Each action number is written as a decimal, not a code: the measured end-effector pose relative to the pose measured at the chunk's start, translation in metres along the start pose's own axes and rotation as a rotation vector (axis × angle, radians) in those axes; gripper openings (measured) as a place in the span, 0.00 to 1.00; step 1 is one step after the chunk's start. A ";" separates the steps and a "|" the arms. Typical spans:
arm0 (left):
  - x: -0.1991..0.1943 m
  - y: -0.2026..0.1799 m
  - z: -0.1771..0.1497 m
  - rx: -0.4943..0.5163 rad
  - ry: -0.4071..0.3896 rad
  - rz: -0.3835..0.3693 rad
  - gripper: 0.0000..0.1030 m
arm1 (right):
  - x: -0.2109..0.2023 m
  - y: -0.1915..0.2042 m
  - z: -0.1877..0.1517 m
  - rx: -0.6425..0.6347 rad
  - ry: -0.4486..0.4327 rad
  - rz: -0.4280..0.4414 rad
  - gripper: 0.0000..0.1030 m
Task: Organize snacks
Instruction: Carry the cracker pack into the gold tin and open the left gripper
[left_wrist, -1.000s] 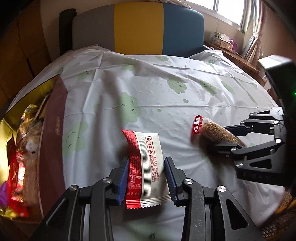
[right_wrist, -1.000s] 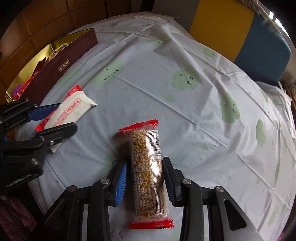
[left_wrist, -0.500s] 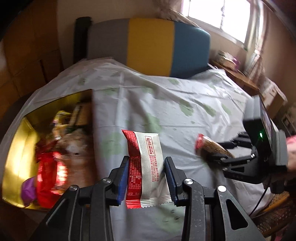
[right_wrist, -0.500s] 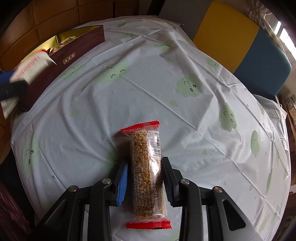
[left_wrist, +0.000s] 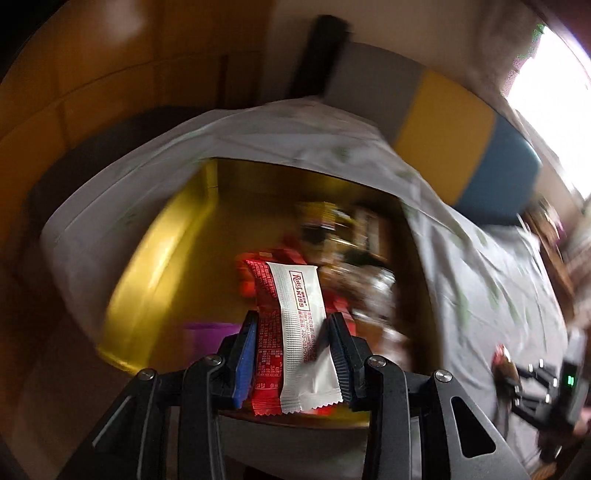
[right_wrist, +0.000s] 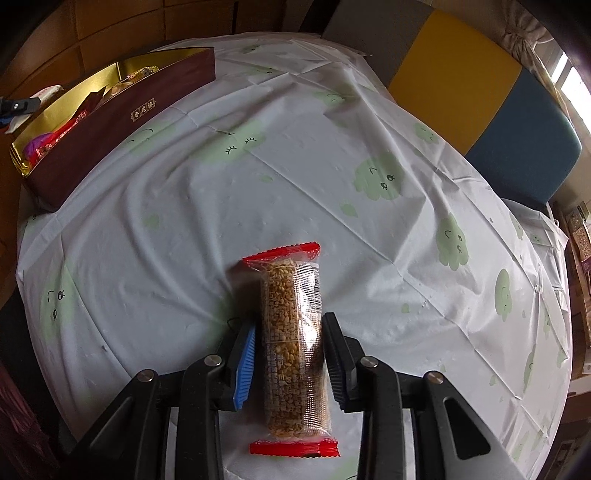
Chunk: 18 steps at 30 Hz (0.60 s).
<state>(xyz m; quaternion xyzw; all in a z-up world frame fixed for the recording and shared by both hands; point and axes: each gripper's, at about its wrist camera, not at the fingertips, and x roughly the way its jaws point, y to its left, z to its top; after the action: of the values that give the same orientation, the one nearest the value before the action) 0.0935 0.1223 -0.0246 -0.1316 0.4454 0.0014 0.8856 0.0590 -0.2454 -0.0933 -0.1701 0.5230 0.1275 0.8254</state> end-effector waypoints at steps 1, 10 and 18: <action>0.001 0.010 0.003 -0.035 0.005 -0.004 0.37 | 0.000 0.000 0.000 0.001 0.000 0.001 0.33; 0.023 0.043 0.021 -0.165 0.058 -0.077 0.37 | -0.001 0.001 0.000 -0.004 -0.001 -0.007 0.33; 0.072 0.015 0.017 -0.071 0.136 0.018 0.41 | -0.001 0.001 0.001 -0.006 -0.001 -0.010 0.33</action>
<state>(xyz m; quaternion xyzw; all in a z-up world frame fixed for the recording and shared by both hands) 0.1480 0.1327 -0.0752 -0.1588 0.5052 0.0162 0.8481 0.0589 -0.2442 -0.0918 -0.1749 0.5215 0.1251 0.8257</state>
